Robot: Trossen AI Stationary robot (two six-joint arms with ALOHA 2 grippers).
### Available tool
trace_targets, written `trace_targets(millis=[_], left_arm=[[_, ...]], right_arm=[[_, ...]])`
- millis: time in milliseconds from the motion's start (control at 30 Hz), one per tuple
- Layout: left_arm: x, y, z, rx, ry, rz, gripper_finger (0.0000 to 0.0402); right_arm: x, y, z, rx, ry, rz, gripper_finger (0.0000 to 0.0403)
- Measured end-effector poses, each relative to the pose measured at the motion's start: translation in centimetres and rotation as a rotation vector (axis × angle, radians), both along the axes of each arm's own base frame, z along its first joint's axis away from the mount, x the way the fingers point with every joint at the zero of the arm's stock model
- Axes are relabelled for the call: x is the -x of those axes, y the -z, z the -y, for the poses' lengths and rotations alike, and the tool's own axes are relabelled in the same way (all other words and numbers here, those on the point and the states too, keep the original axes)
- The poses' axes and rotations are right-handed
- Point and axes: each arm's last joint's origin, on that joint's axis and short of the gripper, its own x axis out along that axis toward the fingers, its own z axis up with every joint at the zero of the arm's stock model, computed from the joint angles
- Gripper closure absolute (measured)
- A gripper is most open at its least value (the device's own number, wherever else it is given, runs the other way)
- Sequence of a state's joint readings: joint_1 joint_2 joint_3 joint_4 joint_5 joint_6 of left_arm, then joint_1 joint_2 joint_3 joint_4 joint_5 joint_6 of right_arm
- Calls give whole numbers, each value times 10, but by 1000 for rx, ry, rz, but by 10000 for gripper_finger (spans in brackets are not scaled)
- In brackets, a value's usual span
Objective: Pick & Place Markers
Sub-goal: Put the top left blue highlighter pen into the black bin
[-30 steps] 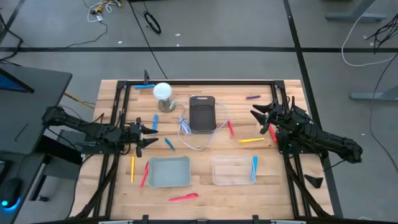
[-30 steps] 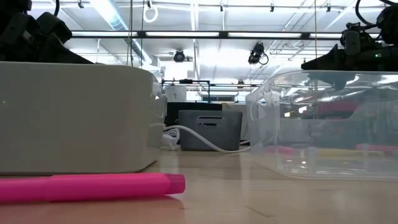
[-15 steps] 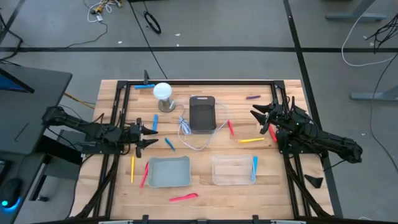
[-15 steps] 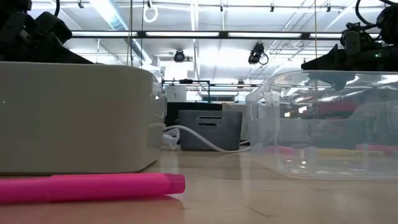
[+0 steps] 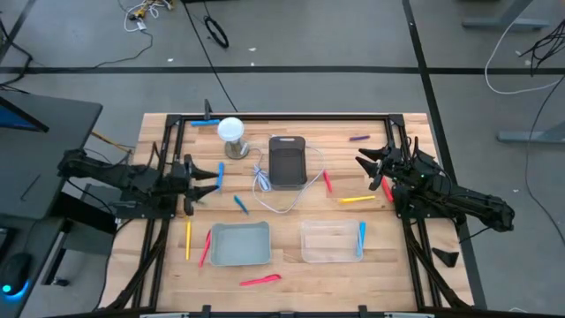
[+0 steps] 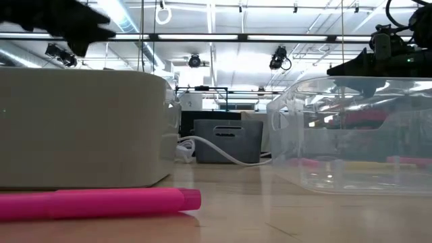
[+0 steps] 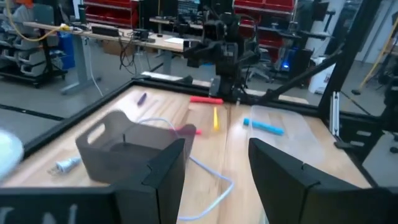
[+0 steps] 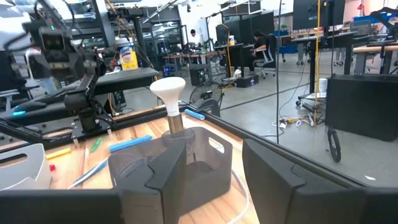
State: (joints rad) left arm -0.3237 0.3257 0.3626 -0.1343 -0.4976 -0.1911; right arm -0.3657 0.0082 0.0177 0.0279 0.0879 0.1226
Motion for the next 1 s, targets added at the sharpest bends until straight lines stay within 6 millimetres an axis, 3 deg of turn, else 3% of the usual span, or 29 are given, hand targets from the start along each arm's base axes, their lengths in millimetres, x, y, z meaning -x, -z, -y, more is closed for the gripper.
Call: trace_targets(millis=[467, 633, 1000], left_arm=[[-10, -87, 5, 6, 44, -181, 218], [-14, -104, 6, -30, 42, -296, 218], [-38, -121, 11, -76, 0, -540, 218]], right_arm=[[0, 0, 0, 0, 0, 0, 243], [0, 0, 0, 0, 0, 0, 243], [0, 0, 0, 0, 0, 0, 243]])
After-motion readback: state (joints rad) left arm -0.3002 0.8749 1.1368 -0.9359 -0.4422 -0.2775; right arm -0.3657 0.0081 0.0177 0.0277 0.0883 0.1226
